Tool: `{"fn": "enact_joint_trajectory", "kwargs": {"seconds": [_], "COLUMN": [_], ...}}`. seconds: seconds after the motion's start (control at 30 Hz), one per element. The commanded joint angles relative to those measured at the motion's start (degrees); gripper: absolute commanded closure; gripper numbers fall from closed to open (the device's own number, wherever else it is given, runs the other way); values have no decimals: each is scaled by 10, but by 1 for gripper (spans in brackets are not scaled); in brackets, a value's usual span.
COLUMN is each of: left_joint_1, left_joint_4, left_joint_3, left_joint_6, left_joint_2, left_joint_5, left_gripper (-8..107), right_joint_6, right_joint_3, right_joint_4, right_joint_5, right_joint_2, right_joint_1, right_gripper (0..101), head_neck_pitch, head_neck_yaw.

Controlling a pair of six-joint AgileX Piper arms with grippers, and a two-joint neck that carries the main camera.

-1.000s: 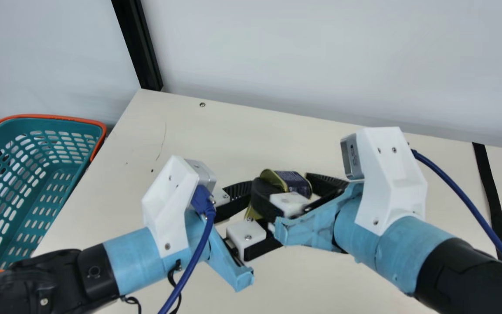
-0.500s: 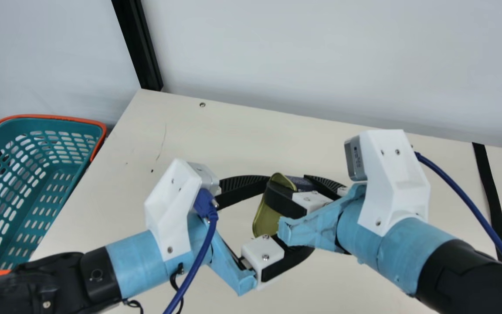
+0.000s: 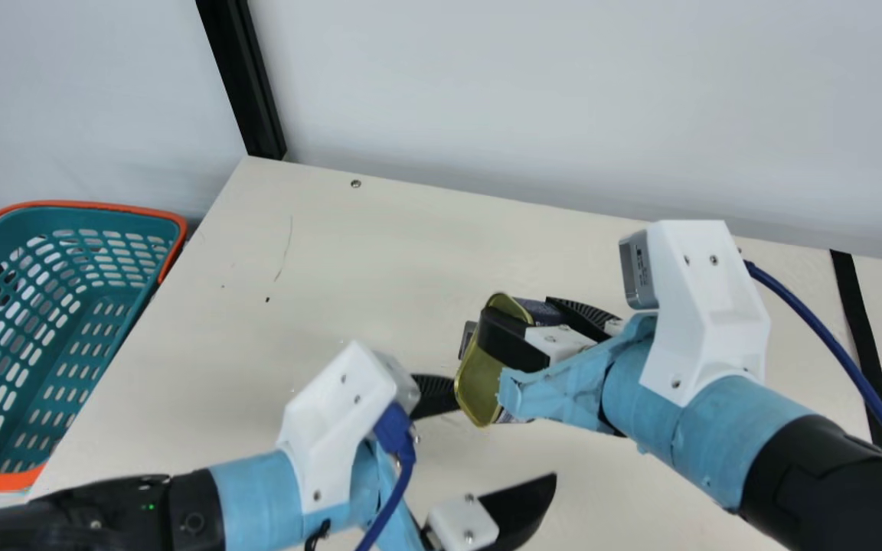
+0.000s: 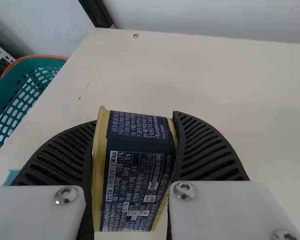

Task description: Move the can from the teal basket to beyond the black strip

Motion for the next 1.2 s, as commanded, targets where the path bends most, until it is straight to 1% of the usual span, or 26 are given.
{"fn": "enact_joint_trajectory", "kwargs": {"seconds": [0.0,0.07,0.17,0.3,0.4,0.43,0.5,0.6,0.9,1.07,1.17], "left_joint_1": [5,17,44,90,143,106,132,143,143,143,143], "left_joint_4": [16,16,-3,-62,-124,-72,-104,-123,-123,-123,-123], "left_joint_3": [5,9,16,28,39,35,38,38,38,38,38], "left_joint_6": [-3,1,22,74,133,86,115,133,134,134,134], "left_joint_2": [0,-4,-19,-47,-75,-62,-74,-74,-74,-74,-74], "left_joint_5": [14,25,35,37,26,32,27,28,28,28,28], "left_gripper": [9,9,9,9,9,9,9,9,9,9,9], "right_joint_6": [2,8,23,45,64,69,81,100,149,160,155], "right_joint_3": [1,4,9,17,22,24,28,35,50,58,64], "right_joint_4": [-10,-25,-52,-89,-117,-126,-146,-178,-268,-300,-309], "right_joint_5": [-6,-12,-22,-31,-35,-36,-36,-32,-3,15,24], "right_joint_2": [-1,-1,-3,-9,-16,-19,-24,-32,-67,-88,-98], "right_joint_1": [-4,-11,-24,-46,-63,-69,-85,-113,-206,-257,-289], "right_gripper": [101,101,101,101,101,101,101,101,101,101,101], "head_neck_pitch": [-1,-1,-1,-1,-1,-1,0,1,0,-3,-7], "head_neck_yaw": [-2,-2,-2,-2,-2,-2,-6,-21,-97,-134,-154]}}
